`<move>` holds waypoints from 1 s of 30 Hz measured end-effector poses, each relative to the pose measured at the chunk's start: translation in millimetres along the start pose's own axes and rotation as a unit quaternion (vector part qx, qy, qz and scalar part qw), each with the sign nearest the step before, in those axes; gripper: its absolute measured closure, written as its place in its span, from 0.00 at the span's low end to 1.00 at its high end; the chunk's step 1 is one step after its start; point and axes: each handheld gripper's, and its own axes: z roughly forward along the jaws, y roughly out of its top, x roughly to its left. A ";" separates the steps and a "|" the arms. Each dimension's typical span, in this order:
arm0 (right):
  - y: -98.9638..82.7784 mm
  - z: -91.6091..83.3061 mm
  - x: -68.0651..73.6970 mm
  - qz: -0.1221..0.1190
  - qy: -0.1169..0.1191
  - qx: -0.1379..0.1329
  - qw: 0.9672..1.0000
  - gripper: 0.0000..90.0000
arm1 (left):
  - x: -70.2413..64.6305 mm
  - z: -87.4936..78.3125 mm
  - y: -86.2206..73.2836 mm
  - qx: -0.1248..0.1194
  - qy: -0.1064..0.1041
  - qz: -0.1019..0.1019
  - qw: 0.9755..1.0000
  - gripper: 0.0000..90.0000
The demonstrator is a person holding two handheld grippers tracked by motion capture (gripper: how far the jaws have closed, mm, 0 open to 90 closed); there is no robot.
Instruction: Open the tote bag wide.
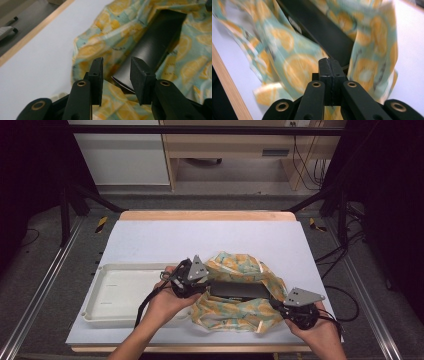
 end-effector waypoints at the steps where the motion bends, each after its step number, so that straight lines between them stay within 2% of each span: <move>1: 3.7 -1.0 0.7 -0.004 -0.002 -0.003 1.000 1.00 | -3.7 0.6 -3.0 0.000 -0.004 0.000 1.000 0.70; 4: 11.5 -0.7 0.7 -0.008 -0.006 -0.011 1.000 1.00 | -11.7 3.1 -9.5 0.009 -0.007 0.003 1.000 0.70; 6: 21.5 5.6 -1.0 -0.015 -0.012 -0.010 1.000 1.00 | -19.2 7.2 -18.0 0.020 -0.012 0.002 1.000 0.68; 10: 26.4 19.1 -1.4 -0.024 -0.014 0.018 0.999 1.00 | -24.3 11.0 -28.5 0.031 -0.016 -0.004 0.999 0.68; 13: 26.7 26.4 -5.8 -0.023 -0.025 0.031 0.999 1.00 | -26.9 12.8 -34.3 0.036 -0.018 -0.008 0.999 0.68; 15: 26.9 27.9 -8.3 -0.020 -0.028 0.033 0.999 1.00 | -28.0 13.4 -36.1 0.039 -0.020 -0.008 0.999 0.68; 16: 26.8 31.0 -15.0 -0.012 -0.035 0.034 0.999 1.00 | -30.3 13.7 -39.2 0.040 -0.023 -0.011 0.999 0.68; 19: 27.0 33.5 -21.3 -0.005 -0.036 0.034 0.999 1.00 | -33.6 15.3 -41.1 0.041 -0.025 -0.010 0.999 0.67; 24: 27.3 41.7 -28.9 0.001 -0.046 0.041 0.998 1.00 | -36.3 24.7 -41.5 0.060 -0.026 -0.004 0.998 0.66; 28: 23.0 44.5 -37.9 0.024 -0.052 0.037 0.998 1.00 | -39.1 31.2 -44.1 0.069 -0.025 0.001 0.997 0.66; 30: 21.2 45.0 -41.8 0.027 -0.054 0.037 0.997 1.00 | -39.6 33.5 -45.2 0.072 -0.027 0.000 0.997 0.66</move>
